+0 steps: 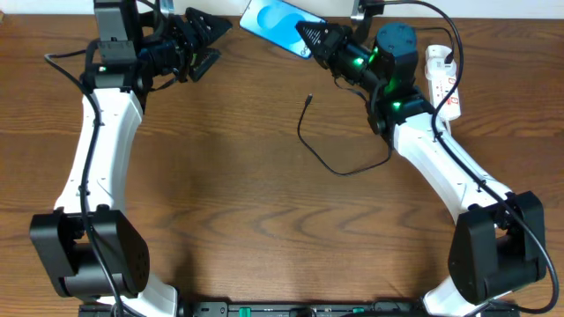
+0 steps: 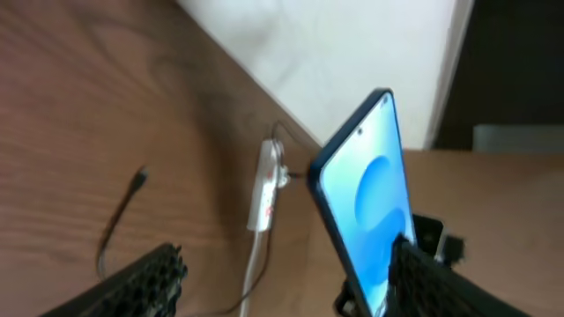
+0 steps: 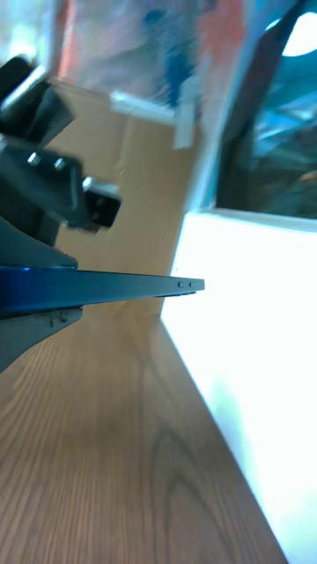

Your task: Plug charger to phone and switch on socket

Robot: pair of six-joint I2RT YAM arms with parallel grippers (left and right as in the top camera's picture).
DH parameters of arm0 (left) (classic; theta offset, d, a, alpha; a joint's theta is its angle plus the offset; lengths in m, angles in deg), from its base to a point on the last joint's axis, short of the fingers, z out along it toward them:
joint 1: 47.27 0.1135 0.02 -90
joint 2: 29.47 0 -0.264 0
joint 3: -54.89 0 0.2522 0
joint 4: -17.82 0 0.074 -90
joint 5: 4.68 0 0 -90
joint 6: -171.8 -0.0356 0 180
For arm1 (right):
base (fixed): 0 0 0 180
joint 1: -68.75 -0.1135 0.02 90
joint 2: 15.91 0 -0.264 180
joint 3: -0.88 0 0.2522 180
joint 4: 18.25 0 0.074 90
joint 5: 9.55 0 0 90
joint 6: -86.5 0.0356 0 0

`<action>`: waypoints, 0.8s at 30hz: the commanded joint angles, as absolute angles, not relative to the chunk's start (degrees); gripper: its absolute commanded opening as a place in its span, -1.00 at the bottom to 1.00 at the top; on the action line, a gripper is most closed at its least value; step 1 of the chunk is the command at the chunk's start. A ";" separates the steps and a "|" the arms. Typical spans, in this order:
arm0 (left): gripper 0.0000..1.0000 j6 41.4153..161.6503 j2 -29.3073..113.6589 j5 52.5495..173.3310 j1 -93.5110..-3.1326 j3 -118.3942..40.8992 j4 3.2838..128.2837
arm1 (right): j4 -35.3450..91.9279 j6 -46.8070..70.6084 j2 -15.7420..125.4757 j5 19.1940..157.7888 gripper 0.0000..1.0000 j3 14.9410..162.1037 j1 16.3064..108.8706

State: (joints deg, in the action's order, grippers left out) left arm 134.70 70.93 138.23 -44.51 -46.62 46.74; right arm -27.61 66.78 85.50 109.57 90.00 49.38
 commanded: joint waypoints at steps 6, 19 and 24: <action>0.55 155.53 70.14 140.11 -46.04 -38.38 27.30 | -29.92 75.74 84.93 103.65 -0.98 90.87 47.12; 0.53 163.62 70.14 136.94 -50.15 -36.91 18.74 | -28.85 76.14 86.11 105.44 -0.98 90.87 45.05; 0.34 166.83 70.14 135.87 -50.15 -36.91 13.40 | -27.32 76.16 86.11 106.12 -0.98 90.87 44.15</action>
